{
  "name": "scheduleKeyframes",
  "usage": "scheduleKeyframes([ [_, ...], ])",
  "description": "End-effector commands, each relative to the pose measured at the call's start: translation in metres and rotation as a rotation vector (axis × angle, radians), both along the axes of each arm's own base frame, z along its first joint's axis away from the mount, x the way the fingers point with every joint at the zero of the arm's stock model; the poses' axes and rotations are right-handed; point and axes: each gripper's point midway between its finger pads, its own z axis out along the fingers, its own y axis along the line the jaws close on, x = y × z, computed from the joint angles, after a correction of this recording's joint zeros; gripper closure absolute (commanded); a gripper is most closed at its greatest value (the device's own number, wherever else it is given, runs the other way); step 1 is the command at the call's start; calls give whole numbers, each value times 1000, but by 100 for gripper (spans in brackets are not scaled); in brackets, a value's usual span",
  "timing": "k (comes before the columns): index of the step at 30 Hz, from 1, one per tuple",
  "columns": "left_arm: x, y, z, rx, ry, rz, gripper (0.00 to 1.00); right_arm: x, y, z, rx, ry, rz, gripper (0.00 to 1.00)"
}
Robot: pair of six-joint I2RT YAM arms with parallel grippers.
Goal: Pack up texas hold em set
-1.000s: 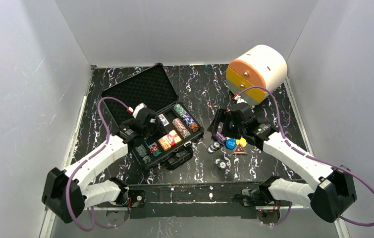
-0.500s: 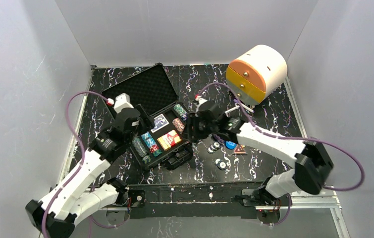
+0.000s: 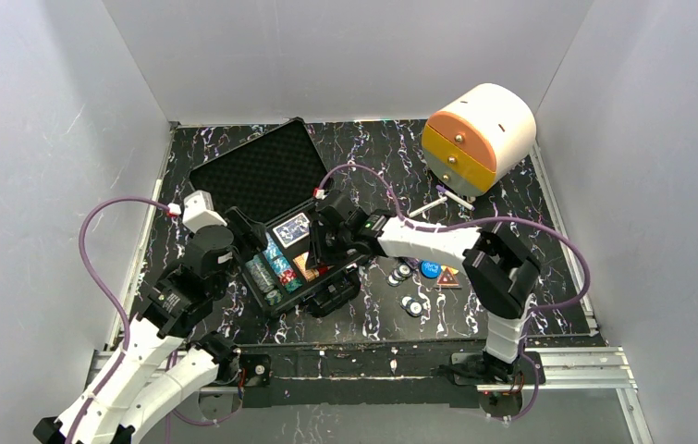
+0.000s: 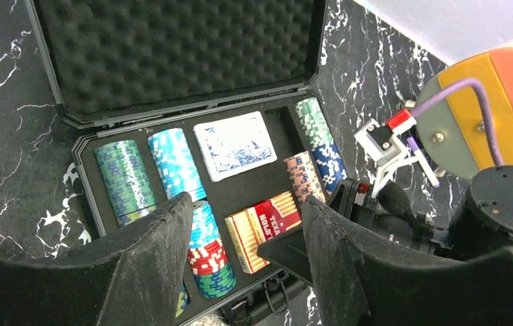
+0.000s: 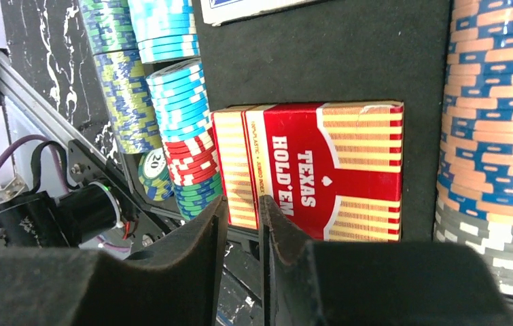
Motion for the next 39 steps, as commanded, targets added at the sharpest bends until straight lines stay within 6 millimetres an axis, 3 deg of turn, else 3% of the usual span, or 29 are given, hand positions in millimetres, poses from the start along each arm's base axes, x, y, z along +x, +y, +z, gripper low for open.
scheduleKeyframes([
  [1,-2,3,-13,34,31,-2,42,7,11,12,3,-27,11,69],
  [8,-5,6,-15,56,33,-3,41,-7,-14,-35,-188,48,14,76],
  [14,-9,9,-21,80,60,-7,40,-6,-44,-58,-360,43,-2,78],
  [17,-11,11,-19,79,63,-8,40,1,-34,-37,-311,0,5,78],
  [21,-14,9,-14,66,62,-22,36,37,-16,30,-207,-194,-51,75],
  [24,-15,2,-9,67,55,-70,29,62,-24,73,-182,-337,-147,73],
  [27,-16,1,-2,67,40,-87,23,76,-53,95,-215,-431,-247,67],
  [29,-16,2,1,62,27,-81,17,82,-85,100,-267,-473,-332,56],
  [32,-15,0,5,53,-2,-94,12,83,-139,88,-366,-461,-433,45],
  [35,-10,-9,11,43,-30,-128,9,87,-196,74,-468,-419,-514,25],
  [39,-2,-22,15,24,-33,-162,8,85,-240,49,-516,-283,-462,16],
])
